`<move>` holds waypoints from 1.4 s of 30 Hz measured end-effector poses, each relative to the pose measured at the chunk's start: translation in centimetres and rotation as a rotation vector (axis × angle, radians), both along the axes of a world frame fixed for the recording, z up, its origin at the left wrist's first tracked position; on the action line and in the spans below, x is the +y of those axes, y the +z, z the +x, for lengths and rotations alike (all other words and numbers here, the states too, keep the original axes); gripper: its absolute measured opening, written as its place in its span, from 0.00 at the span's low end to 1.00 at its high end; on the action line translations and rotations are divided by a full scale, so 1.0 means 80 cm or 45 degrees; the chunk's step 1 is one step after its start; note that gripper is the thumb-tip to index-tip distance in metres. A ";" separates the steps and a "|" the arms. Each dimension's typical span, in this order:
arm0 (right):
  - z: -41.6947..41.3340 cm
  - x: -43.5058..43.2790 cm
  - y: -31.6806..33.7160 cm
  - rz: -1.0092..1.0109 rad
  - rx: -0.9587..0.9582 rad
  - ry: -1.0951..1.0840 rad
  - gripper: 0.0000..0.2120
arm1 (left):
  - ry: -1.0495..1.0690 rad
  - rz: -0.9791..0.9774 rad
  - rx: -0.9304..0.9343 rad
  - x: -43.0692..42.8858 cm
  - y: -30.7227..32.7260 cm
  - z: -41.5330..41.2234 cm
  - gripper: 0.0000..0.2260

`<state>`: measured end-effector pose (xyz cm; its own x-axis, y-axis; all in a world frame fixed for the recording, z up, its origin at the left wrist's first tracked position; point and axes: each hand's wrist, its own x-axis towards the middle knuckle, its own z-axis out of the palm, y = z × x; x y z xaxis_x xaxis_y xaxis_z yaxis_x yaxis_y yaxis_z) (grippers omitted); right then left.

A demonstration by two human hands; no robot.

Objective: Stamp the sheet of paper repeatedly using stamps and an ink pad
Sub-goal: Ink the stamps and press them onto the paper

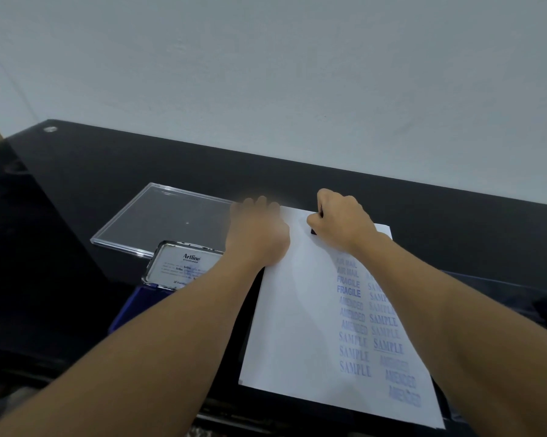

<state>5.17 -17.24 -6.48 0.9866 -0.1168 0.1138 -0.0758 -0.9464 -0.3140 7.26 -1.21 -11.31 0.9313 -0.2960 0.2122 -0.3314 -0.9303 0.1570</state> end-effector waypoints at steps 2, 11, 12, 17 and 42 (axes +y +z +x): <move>0.002 0.000 0.001 -0.007 0.005 -0.008 0.09 | 0.000 -0.007 0.009 0.000 0.000 0.000 0.16; -0.015 0.003 -0.007 -0.050 -0.083 -0.017 0.08 | 0.004 -0.013 0.019 -0.001 0.000 0.001 0.17; -0.014 0.004 -0.007 -0.047 -0.082 -0.019 0.08 | 0.003 -0.013 0.014 -0.001 -0.001 0.002 0.17; -0.008 0.004 -0.003 -0.015 -0.040 -0.037 0.08 | 0.002 -0.016 0.008 0.000 0.000 0.001 0.16; -0.026 -0.012 0.074 -0.003 -0.096 0.015 0.07 | -0.016 -0.046 0.039 0.000 -0.003 0.007 0.17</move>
<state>3.09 -18.24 -0.58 0.9765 -0.1050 0.1880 -0.0410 -0.9478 -0.3162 7.84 -1.20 -11.58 0.9338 -0.3001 0.1947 -0.3374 -0.9198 0.2005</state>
